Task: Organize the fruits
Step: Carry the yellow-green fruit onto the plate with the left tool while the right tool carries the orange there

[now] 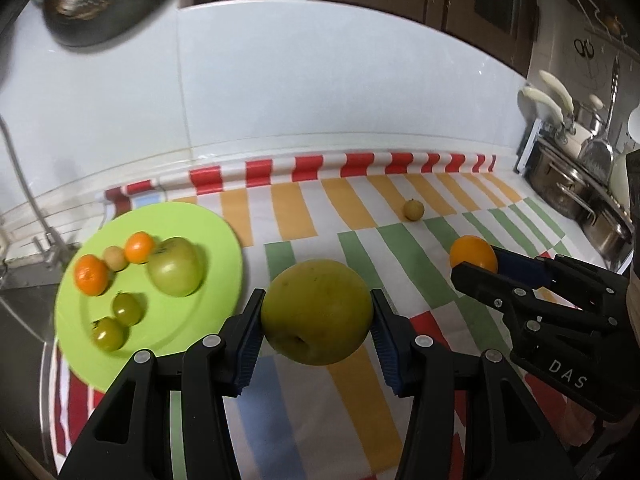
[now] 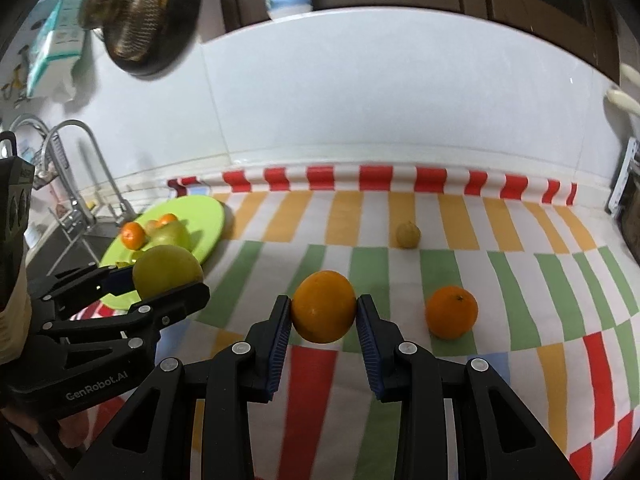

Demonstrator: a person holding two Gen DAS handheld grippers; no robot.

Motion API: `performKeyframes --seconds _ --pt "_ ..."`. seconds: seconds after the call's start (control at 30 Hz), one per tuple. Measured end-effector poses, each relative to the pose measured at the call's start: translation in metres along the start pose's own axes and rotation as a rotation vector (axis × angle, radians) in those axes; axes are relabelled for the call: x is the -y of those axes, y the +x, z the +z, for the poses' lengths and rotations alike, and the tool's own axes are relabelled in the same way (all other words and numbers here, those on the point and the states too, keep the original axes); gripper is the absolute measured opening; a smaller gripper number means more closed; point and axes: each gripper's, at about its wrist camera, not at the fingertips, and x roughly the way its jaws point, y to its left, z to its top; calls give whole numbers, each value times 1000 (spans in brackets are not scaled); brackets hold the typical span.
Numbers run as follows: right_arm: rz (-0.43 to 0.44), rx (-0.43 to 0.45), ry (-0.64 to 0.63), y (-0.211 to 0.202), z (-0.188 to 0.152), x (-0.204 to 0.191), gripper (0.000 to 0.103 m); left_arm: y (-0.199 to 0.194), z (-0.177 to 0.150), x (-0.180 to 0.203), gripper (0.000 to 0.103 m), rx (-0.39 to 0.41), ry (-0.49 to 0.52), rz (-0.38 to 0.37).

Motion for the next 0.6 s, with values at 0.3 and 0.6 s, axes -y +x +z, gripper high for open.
performKeyframes --seconds 0.3,0.6 --pt "35 54 -49 -27 9 -27 34 -39 -9 -16 50 43 -43 40" --pt "74 94 -94 -40 13 -57 34 -68 -18 -35 50 74 -75 80"
